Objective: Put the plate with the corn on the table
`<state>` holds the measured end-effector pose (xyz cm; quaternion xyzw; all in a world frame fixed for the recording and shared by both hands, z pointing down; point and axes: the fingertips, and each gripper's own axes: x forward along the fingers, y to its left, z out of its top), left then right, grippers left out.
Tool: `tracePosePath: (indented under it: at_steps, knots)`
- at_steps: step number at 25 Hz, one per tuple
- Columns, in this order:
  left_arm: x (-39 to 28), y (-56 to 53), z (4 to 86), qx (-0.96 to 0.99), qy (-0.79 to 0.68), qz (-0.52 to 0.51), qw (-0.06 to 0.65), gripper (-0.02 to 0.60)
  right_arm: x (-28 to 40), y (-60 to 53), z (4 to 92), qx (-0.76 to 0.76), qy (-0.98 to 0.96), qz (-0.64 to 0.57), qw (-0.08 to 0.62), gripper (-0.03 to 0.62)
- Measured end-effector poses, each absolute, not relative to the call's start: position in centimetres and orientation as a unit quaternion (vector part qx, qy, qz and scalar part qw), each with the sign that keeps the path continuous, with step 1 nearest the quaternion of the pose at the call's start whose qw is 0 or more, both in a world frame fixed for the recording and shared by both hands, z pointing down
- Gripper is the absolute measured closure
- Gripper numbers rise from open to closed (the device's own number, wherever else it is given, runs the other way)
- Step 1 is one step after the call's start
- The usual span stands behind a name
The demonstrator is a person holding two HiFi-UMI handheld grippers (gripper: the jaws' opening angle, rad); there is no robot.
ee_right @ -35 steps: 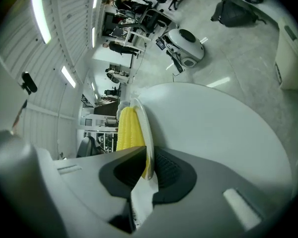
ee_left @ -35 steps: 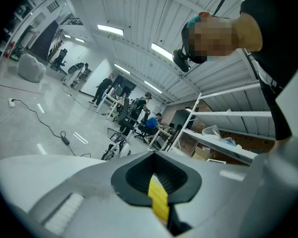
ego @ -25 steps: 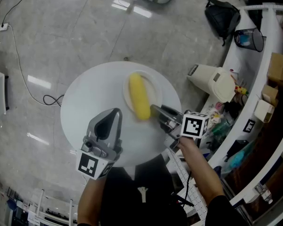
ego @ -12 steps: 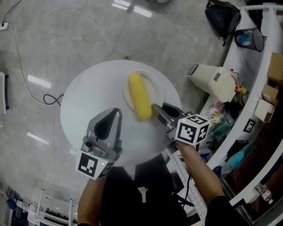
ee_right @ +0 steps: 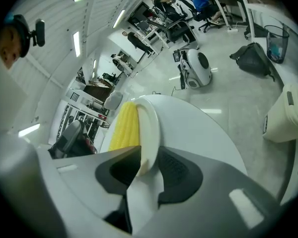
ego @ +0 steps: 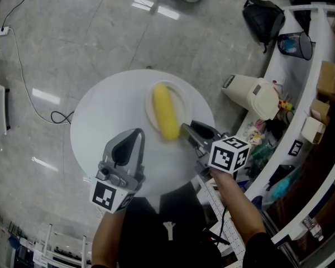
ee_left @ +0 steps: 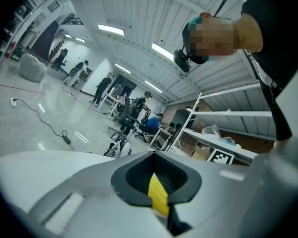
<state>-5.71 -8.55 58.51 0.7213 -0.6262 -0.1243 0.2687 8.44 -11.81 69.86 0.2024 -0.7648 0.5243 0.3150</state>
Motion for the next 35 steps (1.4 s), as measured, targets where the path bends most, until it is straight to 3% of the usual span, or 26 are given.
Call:
tracePosePath:
  at_steps: [21,27,35]
  knots:
    - [-5.6,-7.2,57.2,0.730,-0.620,-0.130,0.257,0.577,9.9,-11.8,68.0,0.239,-0.769,0.515,0.294,0.479]
    - [-5.2,-6.5,55.1,0.744,-0.608,-0.127,0.245,0.577,10.3,-11.1,66.9,0.248,-0.776,0.494,0.302,0.571]
    - [-5.3,-6.1,51.8,0.756,-0.600,-0.121,0.234,0.577,8.9,-9.8,64.6,0.252,-0.780,0.492,0.294,0.585]
